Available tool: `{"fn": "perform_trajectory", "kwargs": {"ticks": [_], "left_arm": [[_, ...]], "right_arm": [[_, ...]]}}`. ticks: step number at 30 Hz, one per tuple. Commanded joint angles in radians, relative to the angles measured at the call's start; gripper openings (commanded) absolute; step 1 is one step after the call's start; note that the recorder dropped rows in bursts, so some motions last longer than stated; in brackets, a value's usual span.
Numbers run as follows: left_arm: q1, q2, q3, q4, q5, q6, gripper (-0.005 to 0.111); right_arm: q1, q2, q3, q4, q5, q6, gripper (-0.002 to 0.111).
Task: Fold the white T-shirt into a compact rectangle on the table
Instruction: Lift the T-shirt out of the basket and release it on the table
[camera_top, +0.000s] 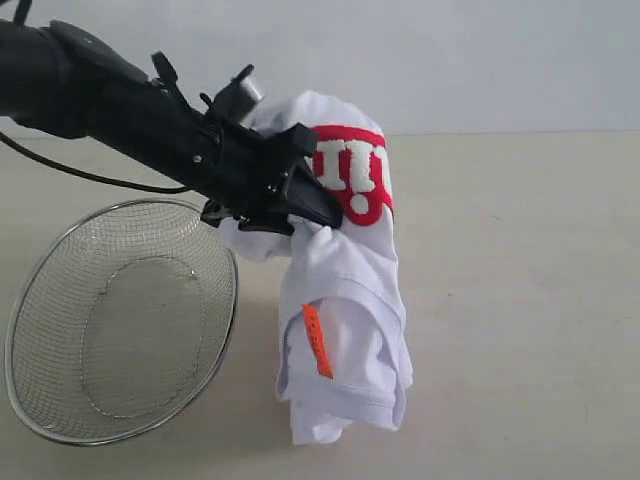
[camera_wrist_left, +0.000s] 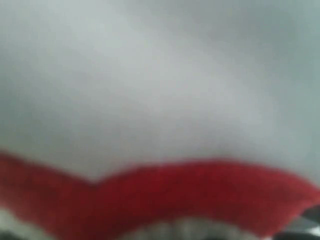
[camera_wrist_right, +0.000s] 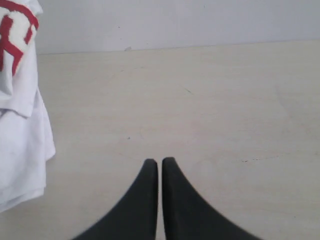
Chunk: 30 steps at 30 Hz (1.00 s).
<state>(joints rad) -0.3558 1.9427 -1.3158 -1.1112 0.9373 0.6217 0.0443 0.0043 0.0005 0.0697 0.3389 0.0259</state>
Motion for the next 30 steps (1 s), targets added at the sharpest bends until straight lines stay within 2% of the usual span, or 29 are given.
{"fn": "perform_trajectory", "kwargs": {"ticks": [1,4,6,8,12,14,17,22,26,28,30], "left_arm": [[-0.016,0.061,-0.047,-0.013,0.032,0.011,0.004],[-0.016,0.102,-0.078,-0.013,0.069,0.011,0.005],[-0.016,0.123,-0.096,-0.013,0.103,0.011,0.011],[-0.016,0.137,-0.103,-0.013,0.113,0.011,0.022],[-0.016,0.146,-0.103,-0.013,0.105,0.011,0.054],[-0.016,0.146,-0.103,-0.013,0.103,0.015,0.067],[-0.016,0.146,-0.103,-0.013,0.102,0.022,0.079],[-0.014,0.146,-0.104,-0.06,0.103,0.022,0.079],[-0.013,0.146,-0.104,-0.08,0.099,0.026,0.077],[-0.004,0.146,-0.104,-0.09,0.103,0.026,0.072],[0.009,0.145,-0.104,-0.119,0.131,0.026,0.06]], "right_arm": [[-0.004,-0.004,-0.001,0.002,-0.005,-0.006,0.0],[-0.004,-0.004,-0.001,0.002,-0.005,-0.006,0.0],[-0.004,-0.004,-0.001,0.002,-0.005,-0.006,0.0],[-0.004,-0.004,-0.001,0.002,-0.005,-0.006,0.0],[-0.004,-0.004,-0.001,0.002,-0.005,-0.006,0.0],[-0.004,-0.004,-0.001,0.002,-0.005,-0.006,0.0],[-0.004,-0.004,-0.001,0.002,-0.005,-0.006,0.0],[-0.004,-0.004,-0.001,-0.004,-0.02,-0.011,0.0],[-0.004,-0.004,-0.001,-0.011,-0.139,-0.037,0.0],[-0.004,-0.004,-0.001,-0.011,-0.205,-0.037,0.0],[-0.004,-0.004,-0.001,0.002,-0.281,-0.01,0.0]]}}
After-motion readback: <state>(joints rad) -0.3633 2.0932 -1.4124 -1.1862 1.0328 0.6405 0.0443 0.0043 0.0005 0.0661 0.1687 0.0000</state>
